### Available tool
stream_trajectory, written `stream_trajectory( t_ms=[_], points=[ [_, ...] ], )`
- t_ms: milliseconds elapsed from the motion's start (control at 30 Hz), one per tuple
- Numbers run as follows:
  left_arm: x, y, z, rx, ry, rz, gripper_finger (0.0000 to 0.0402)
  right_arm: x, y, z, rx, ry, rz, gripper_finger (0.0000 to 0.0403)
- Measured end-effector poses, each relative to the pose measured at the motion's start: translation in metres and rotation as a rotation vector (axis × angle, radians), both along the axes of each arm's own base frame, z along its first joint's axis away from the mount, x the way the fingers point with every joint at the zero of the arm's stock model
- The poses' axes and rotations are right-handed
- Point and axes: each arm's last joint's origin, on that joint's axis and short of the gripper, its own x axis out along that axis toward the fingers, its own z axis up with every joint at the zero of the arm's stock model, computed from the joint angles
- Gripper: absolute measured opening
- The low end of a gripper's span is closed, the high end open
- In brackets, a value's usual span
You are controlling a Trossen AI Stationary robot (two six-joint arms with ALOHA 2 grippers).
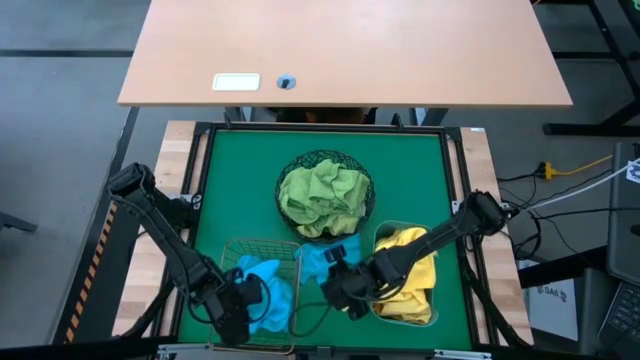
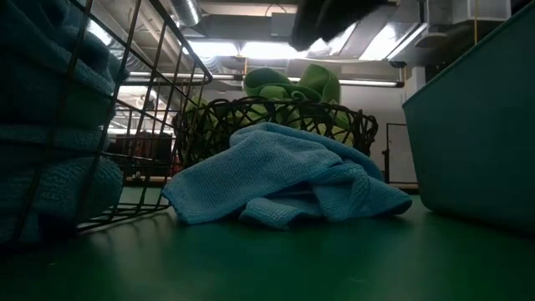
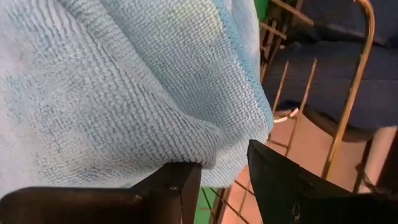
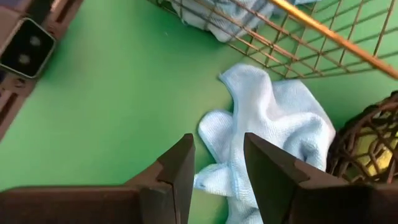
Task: Sort microfiber towel by color & place in baskets
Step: Put the blue microfiber cloth into the wire basket
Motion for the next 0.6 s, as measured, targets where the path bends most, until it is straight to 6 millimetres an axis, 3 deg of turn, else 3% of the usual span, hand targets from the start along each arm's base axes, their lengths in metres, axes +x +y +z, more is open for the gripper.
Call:
stream_trajectory(
  t_ms=[300, 600],
  points=[
    [-0.002, 0.001, 0.005, 0.016, -0.039, -0.069, 0.0124, 0.004, -0.018, -0.02, -0.025, 0.032, -0.048, 0.0138],
    [-0.015, 0.013, 0.034, -0.135, -0.037, 0.027, 0.0124, 0.007, -0.029, -0.027, -0.063, 0.031, -0.09, 0.0138]
  ],
)
